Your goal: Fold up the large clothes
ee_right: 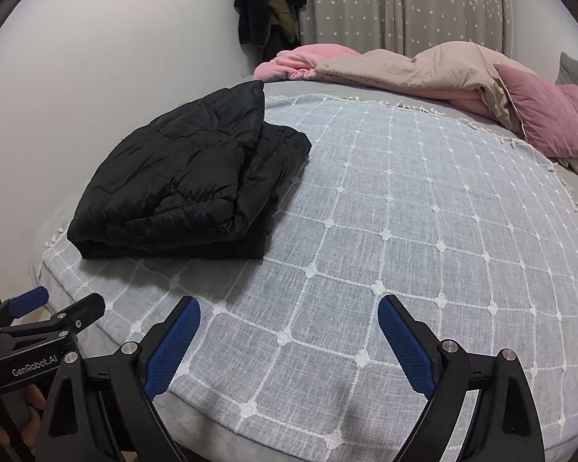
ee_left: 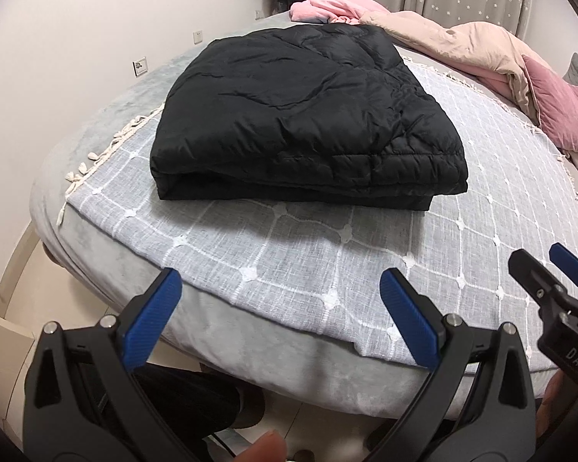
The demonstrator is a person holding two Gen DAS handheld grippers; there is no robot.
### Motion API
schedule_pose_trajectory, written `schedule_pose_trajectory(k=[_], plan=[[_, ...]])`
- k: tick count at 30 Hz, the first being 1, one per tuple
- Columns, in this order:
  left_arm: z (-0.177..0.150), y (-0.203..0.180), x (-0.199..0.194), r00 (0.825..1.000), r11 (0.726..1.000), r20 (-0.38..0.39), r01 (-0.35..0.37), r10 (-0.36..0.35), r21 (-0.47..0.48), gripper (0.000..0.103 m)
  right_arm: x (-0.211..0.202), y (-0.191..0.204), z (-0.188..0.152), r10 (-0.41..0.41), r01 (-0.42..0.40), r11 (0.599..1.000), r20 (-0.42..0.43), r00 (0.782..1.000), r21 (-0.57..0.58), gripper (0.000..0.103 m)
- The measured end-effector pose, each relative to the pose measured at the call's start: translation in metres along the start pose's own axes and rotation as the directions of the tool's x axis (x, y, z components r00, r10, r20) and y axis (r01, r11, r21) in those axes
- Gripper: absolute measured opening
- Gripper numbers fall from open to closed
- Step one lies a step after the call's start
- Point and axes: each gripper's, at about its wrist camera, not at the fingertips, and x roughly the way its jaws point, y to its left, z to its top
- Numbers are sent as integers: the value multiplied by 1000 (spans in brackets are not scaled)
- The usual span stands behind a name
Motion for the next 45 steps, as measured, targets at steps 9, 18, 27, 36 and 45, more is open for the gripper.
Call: schedule_pose_trajectory(k=[9,18,27,36,45], plan=[[0,0,3,1000,1000,-7,0,0,1,102,3,2,0,-4,4,1000,-5,1000,-3,94],[1,2,5,1000,1000,-8,2,-2,-3,102,3,2,1,-11,11,1000,-6,1000,-2,94],[2,3,7,1000,1000,-10,3,-3,-4,102,6,6,1,-19,18,1000,-10,1000,-20,94],[1,5,10,1000,1000,-4,-16,16,-20,102,5,8,1,-20,19,999,-4,1000,-40,94],[0,4,15,1000,1000,-11,-12,11,-18,102,13,15,1,-25,24,998,-19,1000,-59,94]])
